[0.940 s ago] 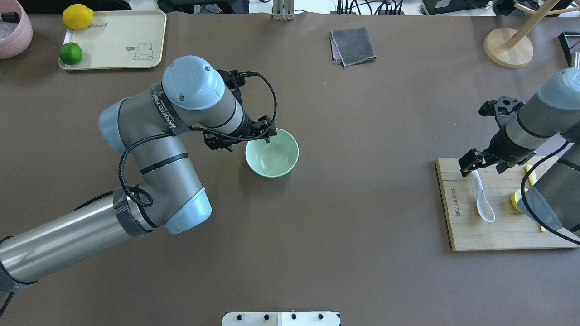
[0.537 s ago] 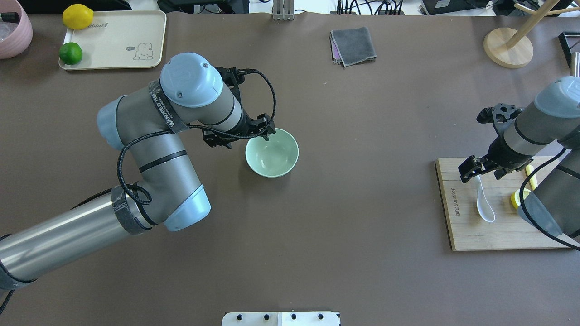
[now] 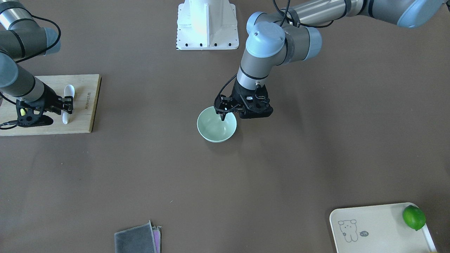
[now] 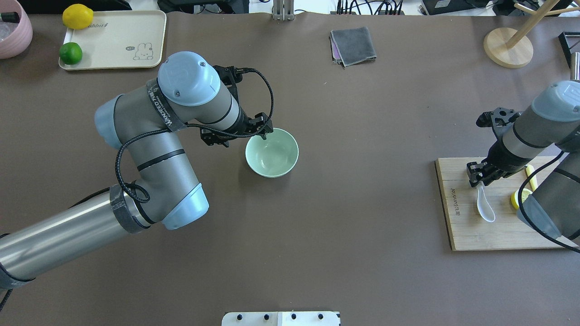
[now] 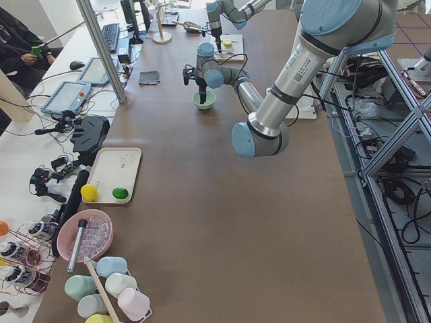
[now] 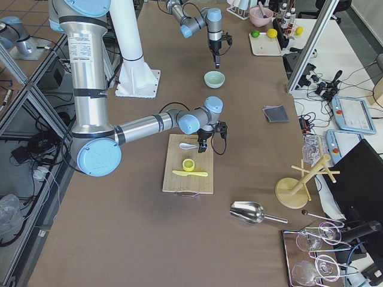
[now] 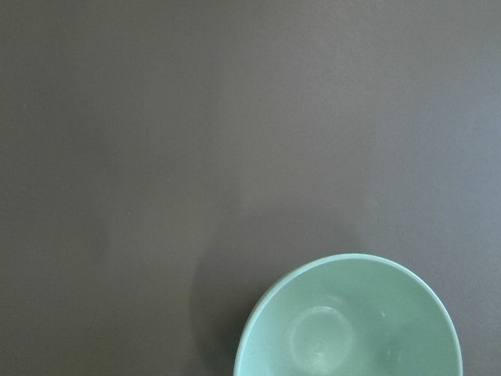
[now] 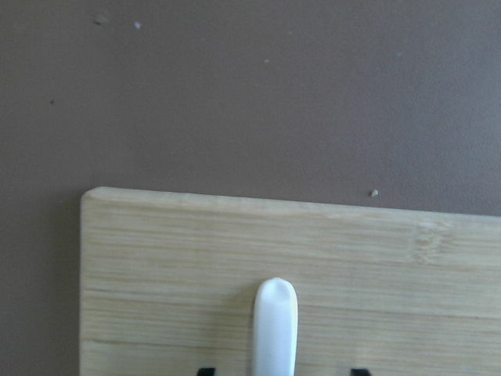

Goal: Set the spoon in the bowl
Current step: 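Lower the right gripper onto the white spoon while the left holds the bowl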

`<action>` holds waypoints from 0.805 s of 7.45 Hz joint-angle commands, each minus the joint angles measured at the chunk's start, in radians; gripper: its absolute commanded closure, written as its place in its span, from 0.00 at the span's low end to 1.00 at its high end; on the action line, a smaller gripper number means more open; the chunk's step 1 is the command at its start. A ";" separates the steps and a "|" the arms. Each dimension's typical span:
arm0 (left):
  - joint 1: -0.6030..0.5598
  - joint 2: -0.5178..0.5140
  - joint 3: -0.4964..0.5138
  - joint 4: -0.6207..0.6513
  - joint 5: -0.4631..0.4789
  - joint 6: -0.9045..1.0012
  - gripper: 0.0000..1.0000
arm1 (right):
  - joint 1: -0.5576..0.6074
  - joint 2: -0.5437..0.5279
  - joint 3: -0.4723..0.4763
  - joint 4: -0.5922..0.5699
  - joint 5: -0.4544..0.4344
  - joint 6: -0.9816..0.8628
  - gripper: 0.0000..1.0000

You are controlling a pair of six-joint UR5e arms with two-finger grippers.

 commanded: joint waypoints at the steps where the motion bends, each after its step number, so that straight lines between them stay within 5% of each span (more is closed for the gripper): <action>1: -0.004 0.001 0.000 0.000 0.000 0.000 0.03 | -0.007 -0.005 -0.006 0.042 0.000 0.000 1.00; 5: -0.041 0.030 -0.014 -0.005 0.012 0.054 0.03 | 0.044 0.002 0.115 0.033 0.012 0.002 1.00; 6: -0.049 0.068 -0.031 -0.026 0.097 0.057 0.02 | 0.067 0.024 0.114 0.035 0.009 0.002 1.00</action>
